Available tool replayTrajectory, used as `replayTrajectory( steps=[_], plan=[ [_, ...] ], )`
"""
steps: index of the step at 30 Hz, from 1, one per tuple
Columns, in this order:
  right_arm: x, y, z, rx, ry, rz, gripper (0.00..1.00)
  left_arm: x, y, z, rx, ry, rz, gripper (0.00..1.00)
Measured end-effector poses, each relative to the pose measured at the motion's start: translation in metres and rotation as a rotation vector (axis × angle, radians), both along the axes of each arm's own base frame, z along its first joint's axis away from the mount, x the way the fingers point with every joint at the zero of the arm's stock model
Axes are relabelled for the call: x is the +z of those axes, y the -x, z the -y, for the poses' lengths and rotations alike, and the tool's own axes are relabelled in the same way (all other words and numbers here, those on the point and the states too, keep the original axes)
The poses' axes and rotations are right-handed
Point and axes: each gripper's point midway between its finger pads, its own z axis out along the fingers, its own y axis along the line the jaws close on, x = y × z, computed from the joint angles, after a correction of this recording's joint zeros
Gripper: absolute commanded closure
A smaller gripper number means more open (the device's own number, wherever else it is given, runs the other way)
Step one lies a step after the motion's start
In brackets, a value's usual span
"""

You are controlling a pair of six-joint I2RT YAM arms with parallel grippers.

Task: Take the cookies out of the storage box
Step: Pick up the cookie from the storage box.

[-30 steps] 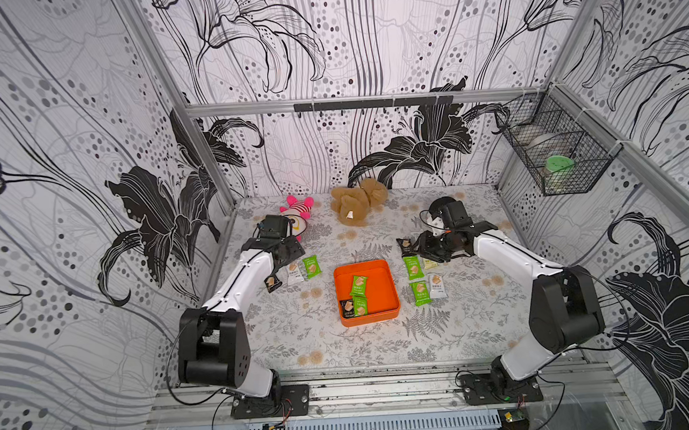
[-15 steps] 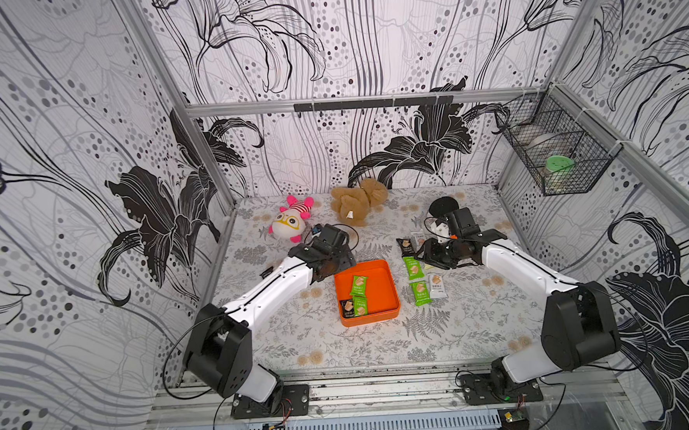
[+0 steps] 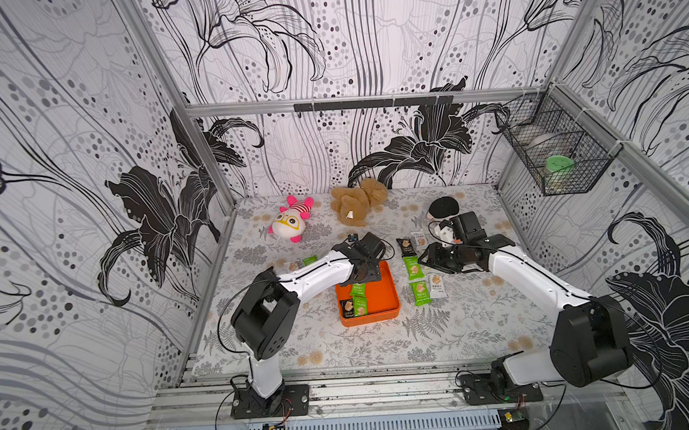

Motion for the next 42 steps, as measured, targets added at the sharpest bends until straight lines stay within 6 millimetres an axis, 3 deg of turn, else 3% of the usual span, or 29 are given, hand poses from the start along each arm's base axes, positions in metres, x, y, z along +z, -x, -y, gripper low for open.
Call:
replayTrajectory(
  steps=[7,17,31,42],
  plan=[
    [-0.006,0.005,0.005,-0.009,0.028,-0.021,0.52,-0.018,-0.005,-0.002,-0.081,-0.098,-0.04,0.29],
    [-0.011,0.008,0.012,-0.019,0.071,-0.038,0.52,-0.039,-0.011,-0.011,-0.113,-0.133,-0.091,0.27],
    [-0.015,0.007,0.014,-0.024,0.084,-0.047,0.52,-0.05,-0.013,-0.004,-0.136,-0.079,-0.12,0.32],
    [-0.015,0.008,0.016,-0.029,0.096,-0.053,0.52,-0.052,-0.013,0.0,-0.126,-0.058,-0.119,0.47]
  ],
)
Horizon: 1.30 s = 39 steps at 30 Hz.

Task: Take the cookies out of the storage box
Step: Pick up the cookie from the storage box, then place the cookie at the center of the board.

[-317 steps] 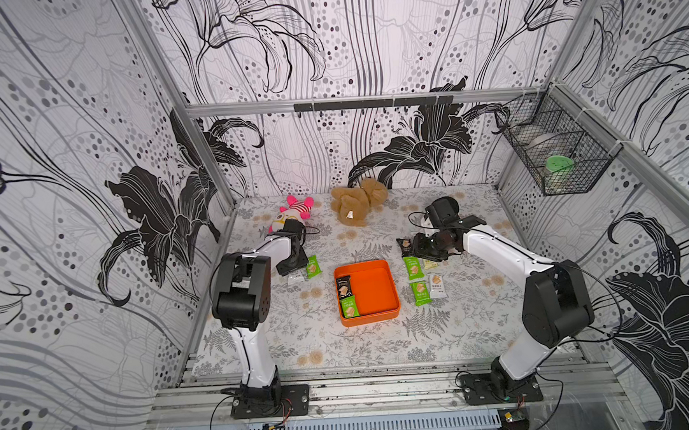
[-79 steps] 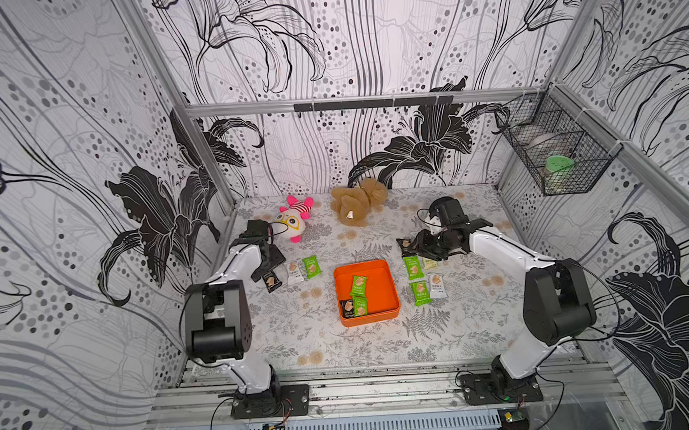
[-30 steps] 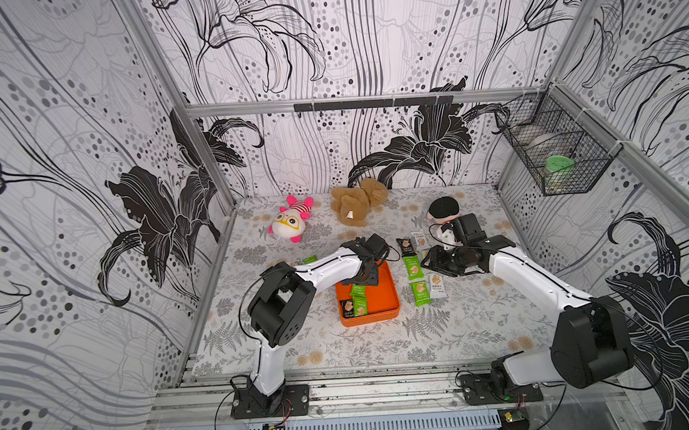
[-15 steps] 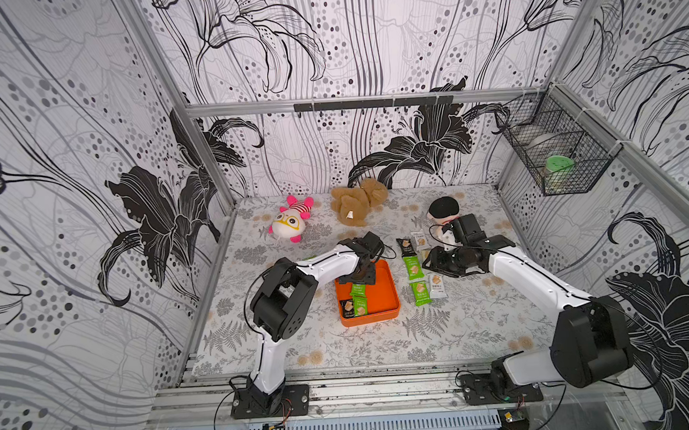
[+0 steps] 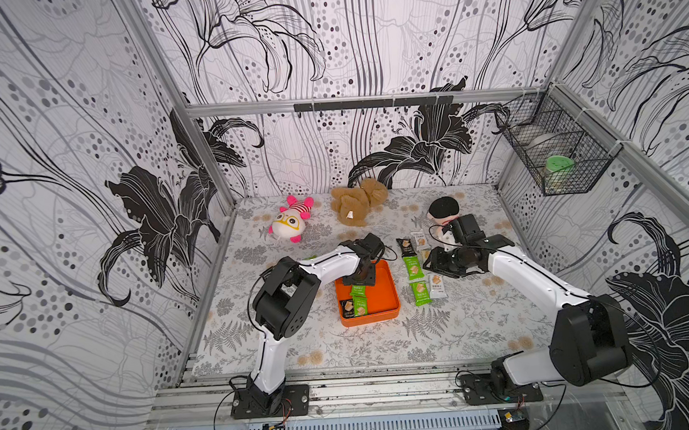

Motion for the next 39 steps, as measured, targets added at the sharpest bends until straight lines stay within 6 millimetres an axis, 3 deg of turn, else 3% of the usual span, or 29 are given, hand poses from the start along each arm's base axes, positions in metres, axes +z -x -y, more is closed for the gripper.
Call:
replayTrajectory(
  steps=[16,29,34,39],
  plan=[
    [0.002,0.001,0.0,0.009,0.005,0.0,0.52,0.009,-0.004,0.005,0.046,0.046,0.023,0.53],
    [0.011,0.003,0.001,0.009,-0.003,0.025,0.52,0.07,-0.005,0.014,0.082,0.183,0.108,0.53],
    [0.012,0.002,0.0,0.011,-0.008,0.028,0.52,0.094,0.006,0.005,0.101,0.221,0.142,0.53],
    [0.013,0.001,-0.003,0.017,-0.023,0.033,0.52,0.104,0.025,-0.017,0.129,0.228,0.151,0.53]
  ],
)
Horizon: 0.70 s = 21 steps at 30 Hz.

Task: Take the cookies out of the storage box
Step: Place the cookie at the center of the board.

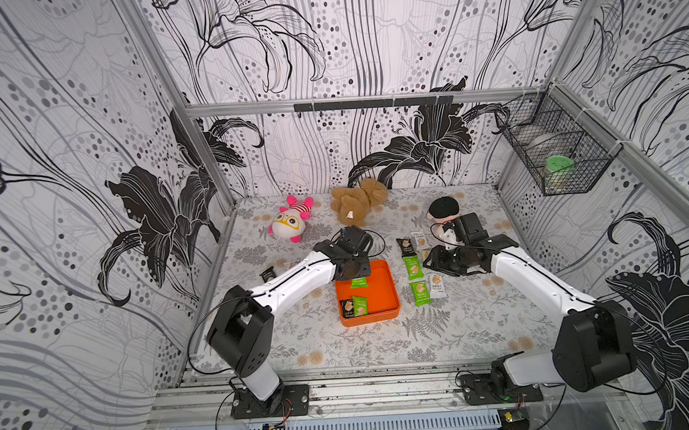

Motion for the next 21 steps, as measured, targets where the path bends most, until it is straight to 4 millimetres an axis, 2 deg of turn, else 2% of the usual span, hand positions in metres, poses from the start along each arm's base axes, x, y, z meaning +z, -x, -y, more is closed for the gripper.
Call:
replayTrajectory(
  steps=[6,12,17,21],
  plan=[
    [-0.002,-0.005,-0.006,-0.003,-0.031,-0.004,0.52,-0.002,0.015,-0.047,0.084,-0.024,-0.002,0.53],
    [0.0,-0.008,-0.01,-0.013,-0.063,-0.004,0.52,-0.019,0.026,-0.095,0.178,-0.078,-0.023,0.53],
    [0.001,-0.008,-0.01,-0.023,-0.067,-0.007,0.52,-0.039,0.028,-0.119,0.212,-0.132,-0.049,0.53],
    [0.007,-0.005,-0.008,-0.034,-0.073,0.008,0.52,-0.052,0.019,-0.123,0.206,-0.16,-0.054,0.53]
  ],
)
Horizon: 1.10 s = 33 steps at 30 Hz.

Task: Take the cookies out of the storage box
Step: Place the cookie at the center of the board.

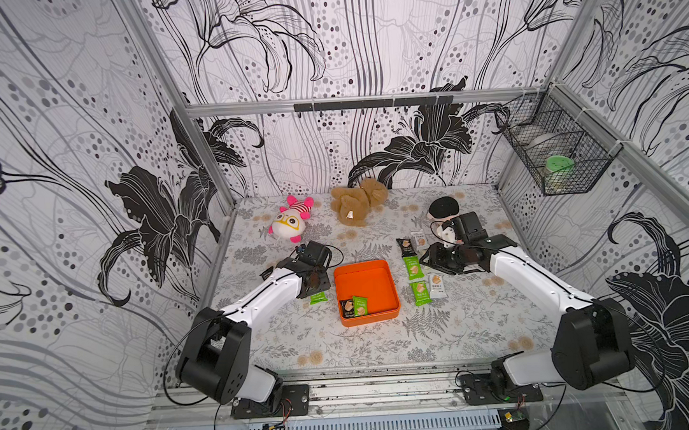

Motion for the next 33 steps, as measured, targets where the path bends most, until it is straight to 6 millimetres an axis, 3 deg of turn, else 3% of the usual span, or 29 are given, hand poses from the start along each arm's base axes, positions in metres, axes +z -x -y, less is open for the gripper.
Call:
replayTrajectory(
  steps=[12,18,24,28,33],
  plan=[
    [0.007,0.017,0.013,-0.049,0.026,0.005,0.52,-0.047,-0.015,-0.001,-0.041,-0.063,-0.06,0.53],
    [0.007,0.019,0.016,-0.064,0.036,-0.002,0.52,-0.056,-0.024,0.0,-0.052,-0.075,-0.064,0.5],
    [0.006,0.02,0.017,-0.068,0.039,-0.008,0.5,-0.052,-0.029,0.002,-0.055,-0.072,-0.048,0.3],
    [0.006,0.02,0.017,-0.068,0.039,-0.009,0.5,-0.045,-0.033,0.002,-0.053,-0.075,-0.044,0.27],
    [0.005,0.018,0.016,-0.065,0.035,-0.009,0.5,-0.01,-0.039,0.003,-0.031,-0.059,0.014,0.26]
  ],
)
